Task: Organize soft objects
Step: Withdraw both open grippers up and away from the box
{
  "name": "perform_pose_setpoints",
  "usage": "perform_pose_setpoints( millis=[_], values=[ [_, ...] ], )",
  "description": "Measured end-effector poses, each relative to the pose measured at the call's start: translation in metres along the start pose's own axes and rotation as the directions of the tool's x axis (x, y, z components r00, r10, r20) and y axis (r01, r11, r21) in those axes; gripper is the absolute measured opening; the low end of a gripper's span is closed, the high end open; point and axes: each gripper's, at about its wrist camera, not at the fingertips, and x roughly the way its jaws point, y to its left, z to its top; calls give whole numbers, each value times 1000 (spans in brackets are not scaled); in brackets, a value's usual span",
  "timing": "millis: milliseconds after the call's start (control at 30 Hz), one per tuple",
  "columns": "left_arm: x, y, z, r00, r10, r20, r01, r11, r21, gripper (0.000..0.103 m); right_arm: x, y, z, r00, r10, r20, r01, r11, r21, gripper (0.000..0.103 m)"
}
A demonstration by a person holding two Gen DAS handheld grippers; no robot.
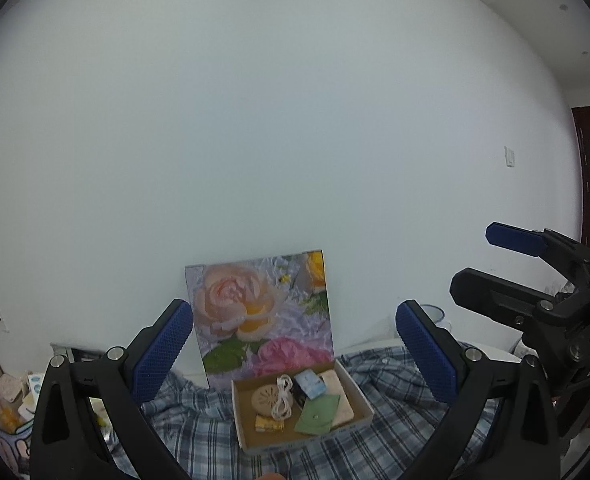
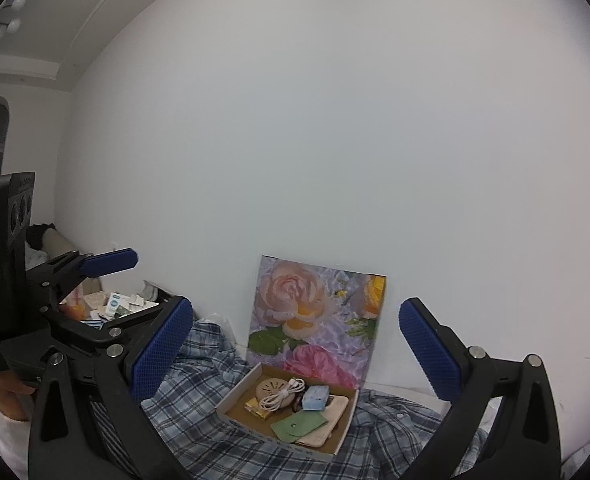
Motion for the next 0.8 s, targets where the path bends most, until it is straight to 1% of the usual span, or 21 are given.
perform_pose_setpoints(
  millis=[167, 267, 333, 433, 667, 767, 800],
  values=[
    [-10, -2, -23, 999, -10, -32, 10, 1000, -3, 103, -11, 12, -20, 999, -48, -12, 48, 999, -9, 103],
    [-13, -2, -41, 998, -26, -60, 25, 1000, -20, 103, -18, 15, -35, 997, -74, 1, 74, 997, 5, 103],
    [-12, -2, -52, 997, -24, -75, 23, 1000, -21, 103, -20, 15, -47, 998, -62, -5, 62, 998, 25, 103],
    [-5, 1, -70, 993, -19, -113, 14, 999, -39, 103, -15, 16, -64, 998, -50, -38, 51, 998, 36, 103],
    [19, 5, -109, 979, -47, -198, 36, 998, -60, 103, 15, 20, -106, 990, -27, -139, 32, 999, 34, 103],
    [29, 7, -127, 971, -57, -232, 49, 998, -41, 103, 23, 21, -121, 987, -14, -160, 19, 999, 30, 103],
    [32, 8, -133, 969, -49, -243, 43, 999, -30, 103, 24, 22, -125, 986, -8, -167, 13, 1000, 27, 103]
  ],
)
